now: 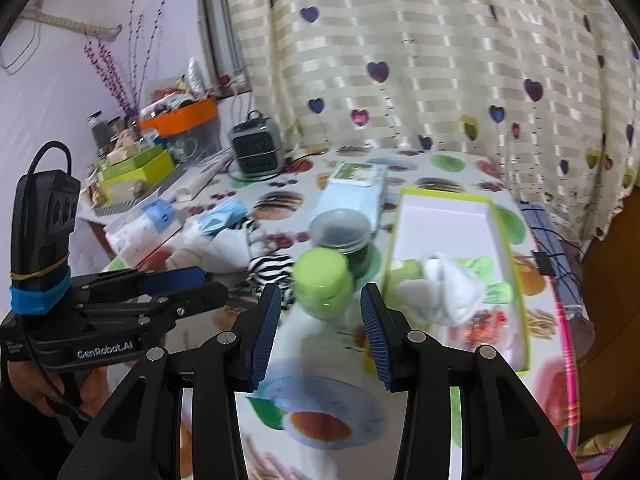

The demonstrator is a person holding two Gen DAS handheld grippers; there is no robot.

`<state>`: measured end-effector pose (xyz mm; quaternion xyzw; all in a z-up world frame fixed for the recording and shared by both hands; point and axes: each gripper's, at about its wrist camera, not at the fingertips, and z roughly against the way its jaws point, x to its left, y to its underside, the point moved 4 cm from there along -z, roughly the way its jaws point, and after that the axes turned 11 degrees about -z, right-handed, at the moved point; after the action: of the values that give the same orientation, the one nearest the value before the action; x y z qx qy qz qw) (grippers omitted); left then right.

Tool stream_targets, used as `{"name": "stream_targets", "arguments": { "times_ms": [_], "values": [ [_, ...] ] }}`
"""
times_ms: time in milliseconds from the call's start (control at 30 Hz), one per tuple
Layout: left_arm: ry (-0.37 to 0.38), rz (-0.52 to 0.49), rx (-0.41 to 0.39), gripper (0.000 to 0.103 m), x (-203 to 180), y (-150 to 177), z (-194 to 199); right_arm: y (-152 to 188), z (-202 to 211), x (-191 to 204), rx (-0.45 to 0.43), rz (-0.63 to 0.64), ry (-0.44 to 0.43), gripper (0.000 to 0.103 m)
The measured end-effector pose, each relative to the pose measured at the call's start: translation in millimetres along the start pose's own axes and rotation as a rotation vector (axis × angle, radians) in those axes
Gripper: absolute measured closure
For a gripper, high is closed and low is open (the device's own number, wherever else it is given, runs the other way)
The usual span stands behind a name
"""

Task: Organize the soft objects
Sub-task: 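Move both grippers from the box to the pile of items on the table, then grasp the black-and-white striped sock with the left gripper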

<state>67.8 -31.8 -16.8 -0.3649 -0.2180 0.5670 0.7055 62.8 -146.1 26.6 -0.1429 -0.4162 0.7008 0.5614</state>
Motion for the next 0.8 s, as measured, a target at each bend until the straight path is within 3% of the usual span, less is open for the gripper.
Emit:
{"name": "stream_targets", "arguments": {
  "times_ms": [100,200,667,800],
  "values": [
    [-0.019,0.019,-0.001,0.059,14.0,3.9,2.3,3.3,-7.0,9.6,0.017,0.016,-0.022,0.059],
    [-0.033,0.035,-0.003,0.059,25.9,6.5,4.3,6.9,-16.3,19.6,0.043,0.041,-0.033,0.051],
    [-0.132,0.093,0.013,0.059,84.9,19.2,3.1,6.9,-50.4,42.9,0.097,0.116,-0.042,0.051],
    [-0.125,0.100,0.019,0.059,91.9,19.8,-1.8,4.2,-56.9,42.5,0.101,0.120,-0.043,0.051]
  ]
}}
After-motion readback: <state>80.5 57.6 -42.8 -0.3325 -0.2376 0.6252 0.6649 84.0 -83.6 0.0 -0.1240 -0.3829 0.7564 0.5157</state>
